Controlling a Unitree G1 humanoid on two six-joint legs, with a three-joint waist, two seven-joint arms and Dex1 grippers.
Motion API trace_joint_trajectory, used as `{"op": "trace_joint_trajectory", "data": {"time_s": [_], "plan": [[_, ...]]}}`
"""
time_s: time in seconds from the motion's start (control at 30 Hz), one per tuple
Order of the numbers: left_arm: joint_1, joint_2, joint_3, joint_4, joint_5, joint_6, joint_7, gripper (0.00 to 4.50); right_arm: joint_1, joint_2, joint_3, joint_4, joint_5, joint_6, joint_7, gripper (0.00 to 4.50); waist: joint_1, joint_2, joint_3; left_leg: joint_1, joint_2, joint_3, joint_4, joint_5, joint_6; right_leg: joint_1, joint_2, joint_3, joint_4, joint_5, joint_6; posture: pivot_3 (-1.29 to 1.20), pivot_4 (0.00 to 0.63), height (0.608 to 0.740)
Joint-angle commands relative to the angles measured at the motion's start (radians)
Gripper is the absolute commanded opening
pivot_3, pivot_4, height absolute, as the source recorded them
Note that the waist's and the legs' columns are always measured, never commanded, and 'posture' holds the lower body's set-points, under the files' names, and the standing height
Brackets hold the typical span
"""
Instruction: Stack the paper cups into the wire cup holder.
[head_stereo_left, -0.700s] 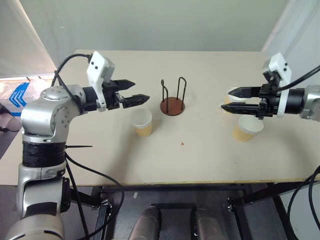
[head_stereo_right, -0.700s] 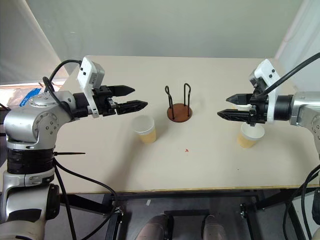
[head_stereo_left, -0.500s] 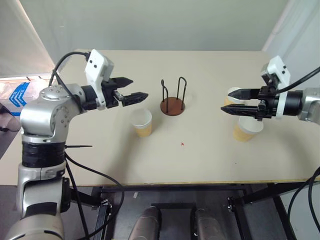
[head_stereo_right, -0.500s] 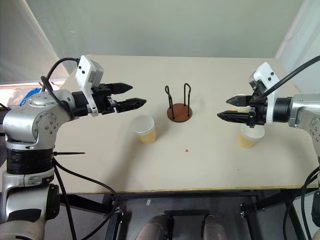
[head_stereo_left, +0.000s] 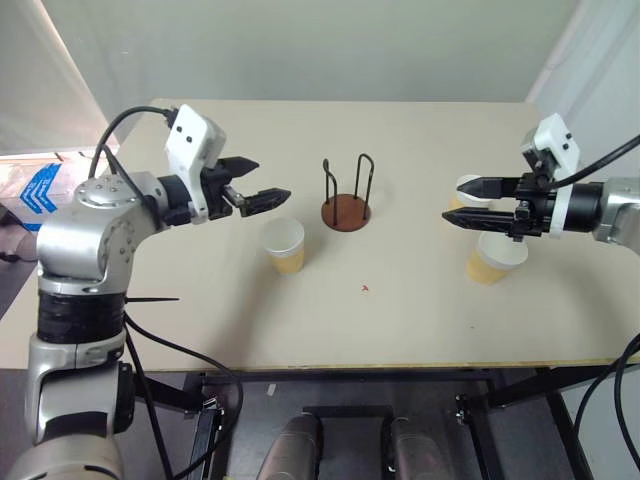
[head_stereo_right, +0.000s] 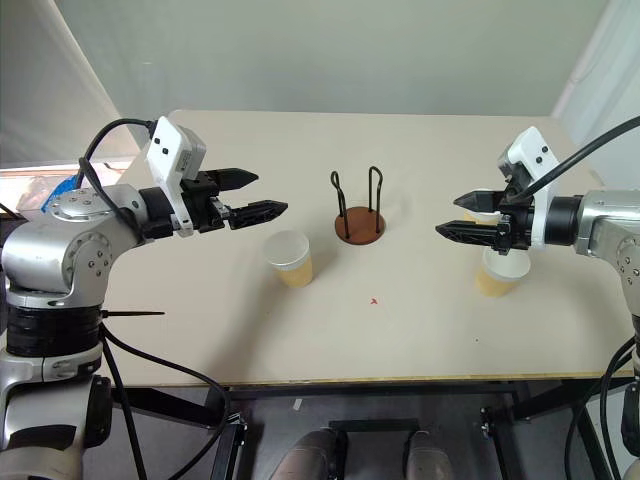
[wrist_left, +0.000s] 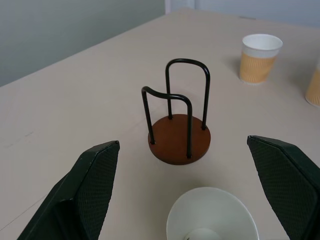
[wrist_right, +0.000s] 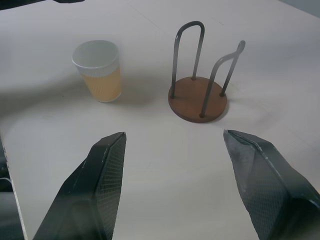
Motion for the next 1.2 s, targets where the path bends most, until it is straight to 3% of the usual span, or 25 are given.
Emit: {"op": "trace_joint_trajectory", "data": {"time_s": [0.03,0.6,0.93,1.03,1.1,1.2], "plan": [[-0.063,-0.001,-0.012,0.018,0.009,-0.04,-0.018,4.5,-0.005,-0.018,-0.032,-0.021,-0.004,-0.015,-0.004,3.31,0.001,0.0,0.0,0.0,0.0,0.0,0.0,0.0,0.0,0.0,0.0,0.0,0.0,0.0,0.0,0.0,0.15,0.74],[-0.183,-0.113,-0.181,0.243,0.131,-0.106,-0.036,4.5,0.024,-0.022,-0.128,-0.148,0.062,0.083,-0.099,3.31,0.005,-0.001,0.0,-0.001,-0.001,0.0,-0.001,0.0,0.0,-0.001,-0.002,-0.001,-0.001,0.0,0.0,0.0,0.15,0.74],[-0.222,-0.204,-0.251,0.352,0.21,-0.175,-0.061,4.5,0.038,-0.038,-0.198,-0.227,0.195,0.191,-0.122,3.31,0.007,-0.001,0.0,-0.001,-0.002,0.001,-0.001,0.002,-0.003,-0.001,-0.002,0.0,0.0,-0.001,0.002,0.0,0.15,0.74],[-0.24,-0.227,-0.262,0.396,0.232,-0.206,-0.069,4.5,0.039,-0.036,-0.217,-0.226,0.226,0.218,-0.139,3.83,0.008,-0.001,0.0,-0.002,-0.002,0.0,-0.001,0.002,-0.003,-0.001,-0.002,0.0,0.0,-0.001,0.003,0.0,0.15,0.74],[-0.251,-0.244,-0.267,0.43,0.249,-0.227,-0.072,4.5,0.042,-0.039,-0.217,-0.234,0.227,0.219,-0.155,4.49,0.008,-0.001,0.0,-0.002,-0.002,0.0,-0.001,0.003,-0.003,-0.001,-0.003,0.0,0.0,-0.001,0.003,0.0,0.15,0.74],[-0.265,-0.267,-0.278,0.49,0.282,-0.266,-0.069,4.5,0.049,-0.045,-0.209,-0.254,0.23,0.214,-0.166,4.49,0.008,-0.001,0.0,-0.002,-0.002,0.0,-0.001,0.003,-0.002,-0.001,-0.003,0.0,0.0,-0.001,0.005,0.0,0.15,0.74]]}}
